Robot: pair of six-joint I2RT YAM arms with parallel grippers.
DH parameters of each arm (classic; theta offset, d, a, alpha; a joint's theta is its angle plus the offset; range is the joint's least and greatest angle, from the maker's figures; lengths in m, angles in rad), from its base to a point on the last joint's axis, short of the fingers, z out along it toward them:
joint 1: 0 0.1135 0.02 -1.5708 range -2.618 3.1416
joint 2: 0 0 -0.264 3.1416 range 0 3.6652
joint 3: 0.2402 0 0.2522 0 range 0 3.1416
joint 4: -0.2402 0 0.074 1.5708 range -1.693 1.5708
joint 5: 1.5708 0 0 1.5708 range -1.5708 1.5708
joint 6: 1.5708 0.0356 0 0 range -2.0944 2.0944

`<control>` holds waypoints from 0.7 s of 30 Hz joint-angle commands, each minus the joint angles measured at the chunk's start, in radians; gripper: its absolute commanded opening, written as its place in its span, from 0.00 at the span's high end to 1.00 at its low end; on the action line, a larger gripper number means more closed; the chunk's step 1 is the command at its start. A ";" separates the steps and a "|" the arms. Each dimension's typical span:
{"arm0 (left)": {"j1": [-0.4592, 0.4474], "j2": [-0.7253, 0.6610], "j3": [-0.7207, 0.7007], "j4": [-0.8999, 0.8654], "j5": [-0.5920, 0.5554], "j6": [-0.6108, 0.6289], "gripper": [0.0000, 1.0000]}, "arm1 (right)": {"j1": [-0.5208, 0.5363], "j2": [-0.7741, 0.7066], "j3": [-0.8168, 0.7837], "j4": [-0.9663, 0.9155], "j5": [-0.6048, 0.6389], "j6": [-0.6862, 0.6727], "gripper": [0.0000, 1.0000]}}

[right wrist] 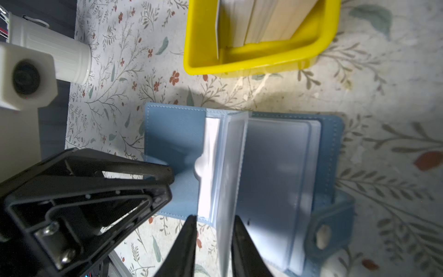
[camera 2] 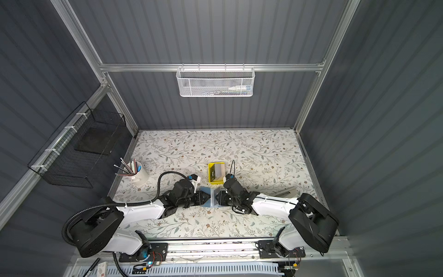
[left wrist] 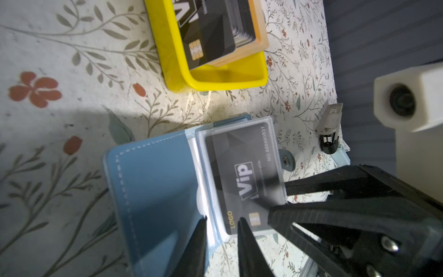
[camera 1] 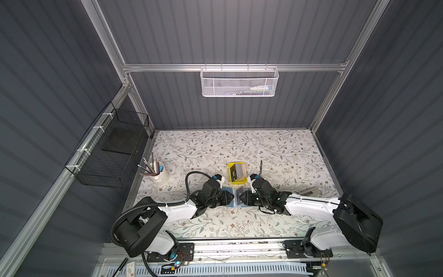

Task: Insert credit cards into a card holder
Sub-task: Flip over the card slot on the card holder.

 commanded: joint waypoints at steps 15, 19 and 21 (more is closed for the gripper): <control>0.049 -0.167 -0.017 -0.165 -0.052 0.014 0.73 | 0.094 0.099 0.169 -0.093 0.063 -0.066 0.64; 0.052 -0.218 -0.010 -0.237 -0.088 0.020 0.71 | 0.121 0.130 0.212 -0.122 0.068 -0.096 0.63; 0.051 -0.230 -0.009 -0.256 -0.092 0.024 0.71 | 0.127 0.134 0.217 -0.119 0.066 -0.103 0.63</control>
